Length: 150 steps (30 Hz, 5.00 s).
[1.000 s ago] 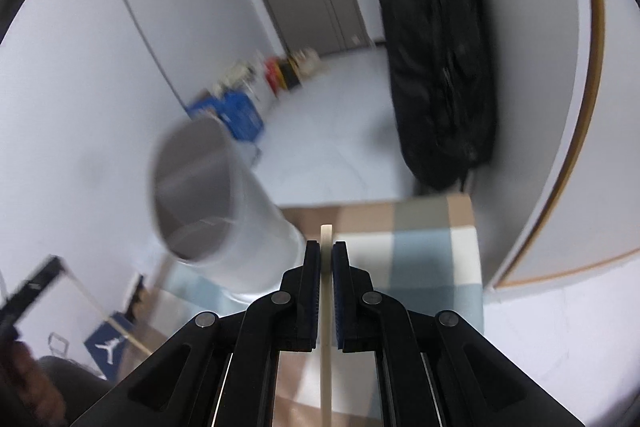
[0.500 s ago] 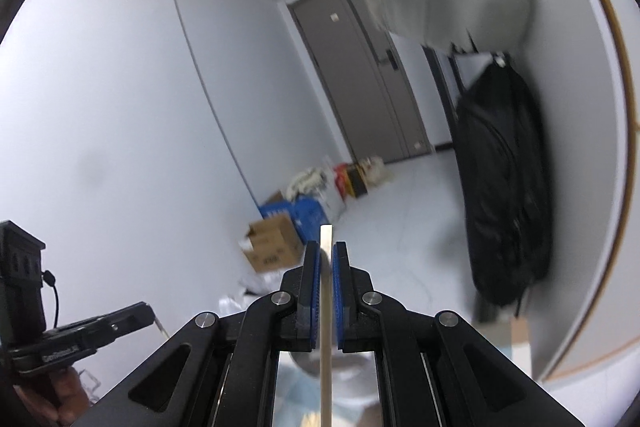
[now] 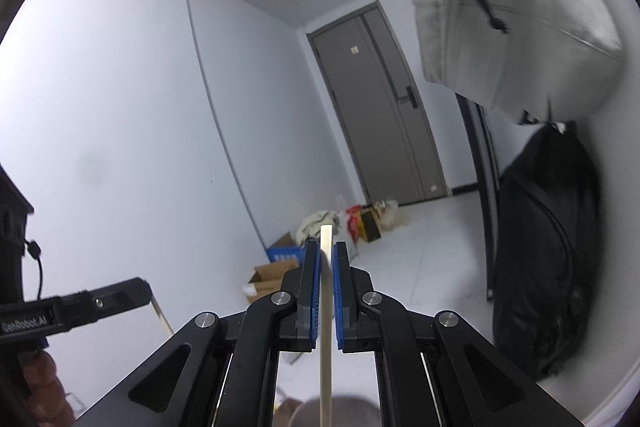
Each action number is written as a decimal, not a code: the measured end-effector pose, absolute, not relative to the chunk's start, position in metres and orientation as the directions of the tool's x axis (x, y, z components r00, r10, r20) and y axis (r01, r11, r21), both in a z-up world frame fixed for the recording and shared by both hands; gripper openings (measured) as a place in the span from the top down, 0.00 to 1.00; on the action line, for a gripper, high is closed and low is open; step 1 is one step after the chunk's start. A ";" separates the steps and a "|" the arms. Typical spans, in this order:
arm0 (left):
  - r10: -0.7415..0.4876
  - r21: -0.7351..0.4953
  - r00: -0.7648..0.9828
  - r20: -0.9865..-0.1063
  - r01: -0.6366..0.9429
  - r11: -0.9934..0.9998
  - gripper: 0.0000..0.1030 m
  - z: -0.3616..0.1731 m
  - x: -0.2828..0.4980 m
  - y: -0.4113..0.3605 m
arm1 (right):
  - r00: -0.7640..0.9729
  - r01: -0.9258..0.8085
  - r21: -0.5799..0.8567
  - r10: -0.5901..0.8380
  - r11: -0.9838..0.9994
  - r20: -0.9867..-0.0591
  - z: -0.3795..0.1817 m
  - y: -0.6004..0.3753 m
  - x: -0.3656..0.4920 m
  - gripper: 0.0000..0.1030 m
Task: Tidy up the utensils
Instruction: 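Carry both held chopsticks up and over the white utensil holder, then lower the chopsticks into the holder and open both tools, then lower the right tool back to the pile and grasp another chopstick, then lift the chopstick with the right tool while the left tool grasps another chopstick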
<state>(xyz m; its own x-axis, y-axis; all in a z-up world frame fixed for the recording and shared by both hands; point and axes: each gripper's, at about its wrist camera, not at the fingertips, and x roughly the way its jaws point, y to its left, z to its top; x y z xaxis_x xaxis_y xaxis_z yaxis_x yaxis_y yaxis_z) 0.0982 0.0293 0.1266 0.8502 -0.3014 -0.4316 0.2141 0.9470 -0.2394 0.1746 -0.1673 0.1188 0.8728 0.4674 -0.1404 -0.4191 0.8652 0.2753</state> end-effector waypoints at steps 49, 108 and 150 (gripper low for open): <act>-0.489 -0.359 0.607 -0.626 0.332 0.872 0.76 0.040 0.139 0.018 | 0.787 -0.520 0.190 0.554 0.833 -0.271 0.033 -0.168 0.143 0.57; -0.107 -0.161 0.703 -0.703 -0.011 0.987 0.19 -0.047 0.008 0.084 | 0.207 -0.281 0.341 0.403 0.897 -0.891 -0.146 -0.129 0.091 0.54; -0.097 -0.112 0.406 -0.909 -0.014 0.994 0.20 -0.117 0.050 0.034 | 0.579 -0.290 0.308 0.422 0.906 -0.698 -0.052 -0.173 0.066 0.96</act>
